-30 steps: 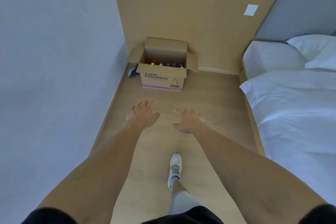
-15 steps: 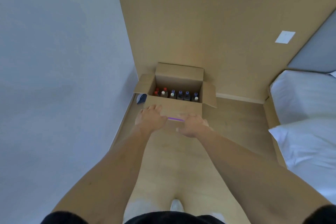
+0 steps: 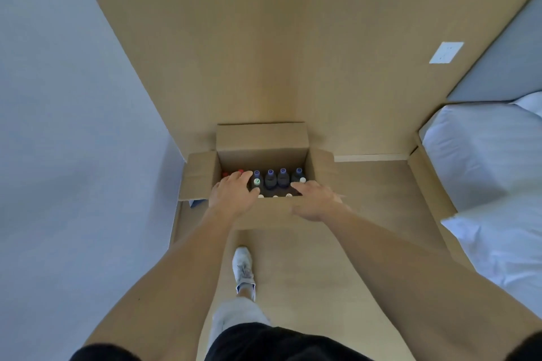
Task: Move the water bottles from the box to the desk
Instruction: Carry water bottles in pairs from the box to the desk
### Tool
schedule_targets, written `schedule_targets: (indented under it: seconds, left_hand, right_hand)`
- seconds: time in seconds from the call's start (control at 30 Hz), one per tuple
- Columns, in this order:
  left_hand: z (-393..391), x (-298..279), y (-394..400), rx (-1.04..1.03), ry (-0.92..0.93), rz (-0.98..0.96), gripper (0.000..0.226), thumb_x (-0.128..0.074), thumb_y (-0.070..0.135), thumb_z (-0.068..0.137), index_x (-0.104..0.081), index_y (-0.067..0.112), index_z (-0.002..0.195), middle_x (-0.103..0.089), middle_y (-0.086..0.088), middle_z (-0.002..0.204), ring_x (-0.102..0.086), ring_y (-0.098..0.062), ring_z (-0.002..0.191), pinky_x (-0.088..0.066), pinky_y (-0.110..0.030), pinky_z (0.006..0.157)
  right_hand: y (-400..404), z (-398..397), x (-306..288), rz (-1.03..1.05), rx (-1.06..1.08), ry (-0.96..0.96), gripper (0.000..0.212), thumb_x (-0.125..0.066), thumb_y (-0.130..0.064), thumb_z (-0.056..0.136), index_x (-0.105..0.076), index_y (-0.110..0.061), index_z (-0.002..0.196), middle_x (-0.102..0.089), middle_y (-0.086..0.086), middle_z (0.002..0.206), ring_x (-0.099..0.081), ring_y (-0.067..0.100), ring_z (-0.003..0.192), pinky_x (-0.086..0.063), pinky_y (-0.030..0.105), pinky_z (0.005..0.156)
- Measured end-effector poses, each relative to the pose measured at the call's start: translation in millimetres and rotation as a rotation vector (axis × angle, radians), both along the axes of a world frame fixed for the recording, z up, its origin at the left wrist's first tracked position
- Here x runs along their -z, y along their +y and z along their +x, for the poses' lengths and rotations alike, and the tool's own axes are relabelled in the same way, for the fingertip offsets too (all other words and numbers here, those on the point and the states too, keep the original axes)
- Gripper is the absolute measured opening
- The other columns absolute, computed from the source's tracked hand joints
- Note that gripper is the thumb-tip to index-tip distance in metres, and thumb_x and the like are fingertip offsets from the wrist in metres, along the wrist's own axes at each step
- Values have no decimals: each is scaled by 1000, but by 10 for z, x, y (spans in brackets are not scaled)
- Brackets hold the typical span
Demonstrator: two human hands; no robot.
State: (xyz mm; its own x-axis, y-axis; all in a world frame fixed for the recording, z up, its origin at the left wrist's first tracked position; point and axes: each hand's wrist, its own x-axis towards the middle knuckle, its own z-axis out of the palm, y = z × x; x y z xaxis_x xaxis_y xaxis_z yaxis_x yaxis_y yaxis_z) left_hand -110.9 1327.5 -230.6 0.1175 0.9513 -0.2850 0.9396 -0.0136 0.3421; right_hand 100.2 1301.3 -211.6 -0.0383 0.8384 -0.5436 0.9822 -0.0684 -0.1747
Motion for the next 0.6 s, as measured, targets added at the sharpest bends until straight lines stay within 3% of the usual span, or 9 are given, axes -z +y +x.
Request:
schedule_targets:
  seconds: [0.27,0.6]
  left_hand:
    - [-177,186,1527,157,-17,-55,58,-47,45,100,-36,26,153,-44,-3,153,-44,-28,136,-38,-43,110]
    - [-354,724,2311,210,-39,-194,56,-49,42,101,-36,26,154,-42,0,155,-42,-26,138,-41,-45,110]
  right_hand:
    - [1309,-259,40,-31,90,-15,72,-54,-57,92,-25,-35,153,-37,4,152,-38,31,136,-39,47,109]
    - [2161,-162,618,-92,184,21,69,-53,-55,93,-26,-35,154,-41,6,149,-42,33,134,-39,47,109]
